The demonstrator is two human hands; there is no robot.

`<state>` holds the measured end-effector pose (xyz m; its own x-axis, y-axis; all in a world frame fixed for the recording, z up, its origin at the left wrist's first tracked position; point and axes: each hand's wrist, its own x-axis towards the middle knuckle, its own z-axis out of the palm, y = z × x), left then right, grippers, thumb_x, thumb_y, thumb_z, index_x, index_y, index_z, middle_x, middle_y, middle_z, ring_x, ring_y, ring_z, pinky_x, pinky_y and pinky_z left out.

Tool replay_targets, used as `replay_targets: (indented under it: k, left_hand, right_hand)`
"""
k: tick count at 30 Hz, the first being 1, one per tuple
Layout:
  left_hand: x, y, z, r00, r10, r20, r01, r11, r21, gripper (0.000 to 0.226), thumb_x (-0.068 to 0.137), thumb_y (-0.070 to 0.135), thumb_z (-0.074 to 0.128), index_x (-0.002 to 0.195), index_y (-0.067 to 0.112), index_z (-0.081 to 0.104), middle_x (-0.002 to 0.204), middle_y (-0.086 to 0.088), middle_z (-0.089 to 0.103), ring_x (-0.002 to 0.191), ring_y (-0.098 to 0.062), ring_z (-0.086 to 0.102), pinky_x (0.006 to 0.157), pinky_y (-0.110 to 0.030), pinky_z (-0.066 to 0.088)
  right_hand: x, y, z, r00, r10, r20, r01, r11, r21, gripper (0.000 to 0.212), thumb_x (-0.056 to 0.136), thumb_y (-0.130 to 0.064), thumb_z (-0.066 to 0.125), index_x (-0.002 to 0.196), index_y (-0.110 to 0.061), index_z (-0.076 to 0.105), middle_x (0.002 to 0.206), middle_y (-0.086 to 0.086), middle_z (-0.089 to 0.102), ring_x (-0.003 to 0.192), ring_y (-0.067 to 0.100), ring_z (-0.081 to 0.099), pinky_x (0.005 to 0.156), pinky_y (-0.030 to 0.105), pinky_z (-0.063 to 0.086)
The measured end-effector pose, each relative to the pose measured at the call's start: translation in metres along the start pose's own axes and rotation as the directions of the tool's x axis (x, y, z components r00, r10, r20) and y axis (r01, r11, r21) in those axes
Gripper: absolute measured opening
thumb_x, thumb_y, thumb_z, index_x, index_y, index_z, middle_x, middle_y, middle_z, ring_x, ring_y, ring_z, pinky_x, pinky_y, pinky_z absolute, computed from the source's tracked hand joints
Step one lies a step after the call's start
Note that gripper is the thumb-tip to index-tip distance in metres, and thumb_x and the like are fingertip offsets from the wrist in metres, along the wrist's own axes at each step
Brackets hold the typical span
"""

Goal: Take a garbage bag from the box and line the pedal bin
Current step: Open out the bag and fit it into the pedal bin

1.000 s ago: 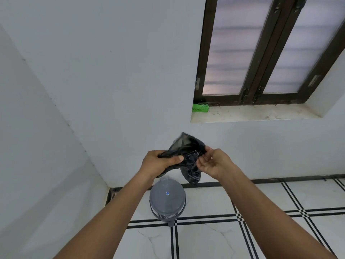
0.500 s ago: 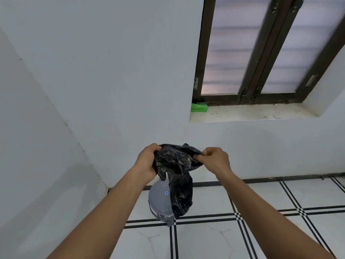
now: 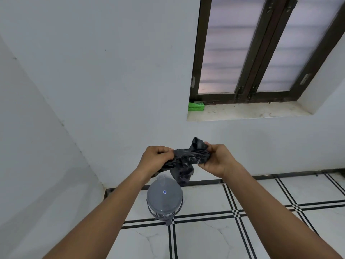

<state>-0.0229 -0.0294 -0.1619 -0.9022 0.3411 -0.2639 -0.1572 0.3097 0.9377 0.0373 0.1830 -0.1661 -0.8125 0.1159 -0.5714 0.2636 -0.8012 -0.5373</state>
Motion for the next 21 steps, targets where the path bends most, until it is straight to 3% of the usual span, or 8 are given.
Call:
replay_targets:
  k: [3, 5, 8, 11, 13, 15, 18, 21]
  left_hand:
    - [0.006, 0.007, 0.0, 0.994, -0.035, -0.104, 0.019, 0.988, -0.152, 0.025, 0.089, 0.028, 0.075, 0.077, 0.007, 0.075, 0.069, -0.001, 0.073, 0.052, -0.011, 0.066, 0.045, -0.017, 0.047]
    - [0.012, 0.007, -0.006, 0.97, -0.098, -0.224, 0.025, 0.951, -0.309, 0.009, 0.091, 0.017, 0.073, 0.088, 0.013, 0.081, 0.085, -0.004, 0.08, 0.069, -0.016, 0.075, 0.055, -0.025, 0.057]
    - [0.02, 0.007, -0.019, 0.936, -0.182, -0.3, 0.003, 0.859, -0.511, 0.02, 0.093, -0.001, 0.065, 0.102, 0.009, 0.079, 0.095, -0.011, 0.078, 0.08, -0.025, 0.073, 0.061, -0.033, 0.061]
    - [0.027, 0.008, -0.03, 0.923, -0.279, -0.265, 0.015, 0.715, -0.699, 0.024, 0.096, -0.006, 0.058, 0.104, 0.008, 0.076, 0.103, -0.014, 0.073, 0.09, -0.027, 0.07, 0.082, -0.039, 0.063]
    - [0.028, 0.009, -0.034, 0.927, -0.3, -0.224, 0.025, 0.645, -0.764, 0.027, 0.097, -0.008, 0.054, 0.103, 0.009, 0.073, 0.103, -0.015, 0.07, 0.091, -0.029, 0.068, 0.085, -0.042, 0.061]
    - [0.026, 0.008, -0.034, 0.947, -0.258, -0.191, 0.032, 0.669, -0.743, 0.028, 0.094, -0.012, 0.053, 0.1, 0.01, 0.07, 0.096, -0.015, 0.069, 0.085, -0.029, 0.067, 0.079, -0.041, 0.06]
    - [0.015, 0.003, -0.031, 0.989, -0.015, -0.149, -0.059, 0.875, -0.481, 0.025, 0.083, -0.008, 0.073, 0.083, 0.016, 0.077, 0.089, -0.007, 0.074, 0.085, -0.024, 0.069, 0.075, -0.035, 0.06]
    - [0.014, -0.012, -0.031, 0.961, 0.273, -0.046, -0.262, 0.95, 0.17, 0.02, 0.076, 0.003, 0.086, 0.076, 0.023, 0.081, 0.088, 0.009, 0.065, 0.088, -0.012, 0.065, 0.075, -0.016, 0.05]
  right_hand:
    - [-0.001, 0.0, 0.0, 0.994, -0.046, 0.1, 0.059, 0.989, -0.135, 0.022, 0.096, -0.003, 0.047, 0.088, -0.016, 0.064, 0.092, 0.011, 0.07, 0.074, 0.027, 0.071, 0.061, 0.034, 0.06]
    - [-0.004, -0.003, -0.006, 0.979, -0.086, 0.184, 0.133, 0.957, -0.259, 0.022, 0.097, -0.004, 0.057, 0.089, -0.022, 0.066, 0.091, 0.007, 0.073, 0.078, 0.023, 0.071, 0.066, 0.033, 0.057]
    - [-0.008, -0.007, -0.02, 0.966, -0.137, 0.221, 0.236, 0.815, -0.53, 0.033, 0.092, 0.01, 0.06, 0.078, -0.02, 0.067, 0.09, 0.01, 0.071, 0.079, 0.023, 0.066, 0.066, 0.031, 0.051]
    - [-0.002, -0.007, -0.028, 0.953, -0.298, 0.055, 0.177, 0.397, -0.901, 0.04, 0.088, 0.012, 0.054, 0.078, -0.019, 0.077, 0.079, 0.007, 0.067, 0.069, 0.022, 0.058, 0.053, 0.026, 0.043]
    - [0.007, -0.006, -0.034, 0.871, -0.491, -0.029, 0.013, 0.082, -0.997, 0.034, 0.087, 0.001, 0.056, 0.109, -0.017, 0.076, 0.101, 0.005, 0.067, 0.085, 0.026, 0.064, 0.066, 0.03, 0.052]
    - [0.012, -0.002, -0.042, 0.818, -0.575, -0.007, -0.094, -0.122, -0.988, 0.048, 0.087, -0.014, 0.062, 0.134, -0.012, 0.055, 0.121, 0.011, 0.056, 0.097, 0.031, 0.061, 0.077, 0.031, 0.048]
    - [0.018, 0.0, -0.045, 0.793, -0.607, -0.042, -0.074, -0.026, -0.997, 0.076, 0.082, -0.017, 0.068, 0.148, -0.008, 0.031, 0.132, 0.015, 0.046, 0.115, 0.034, 0.056, 0.086, 0.034, 0.046]
    - [0.019, -0.005, -0.04, 0.794, -0.573, -0.201, 0.11, 0.462, -0.88, 0.057, 0.075, -0.008, 0.067, 0.129, -0.011, 0.05, 0.117, 0.012, 0.061, 0.101, 0.029, 0.063, 0.072, 0.035, 0.056]
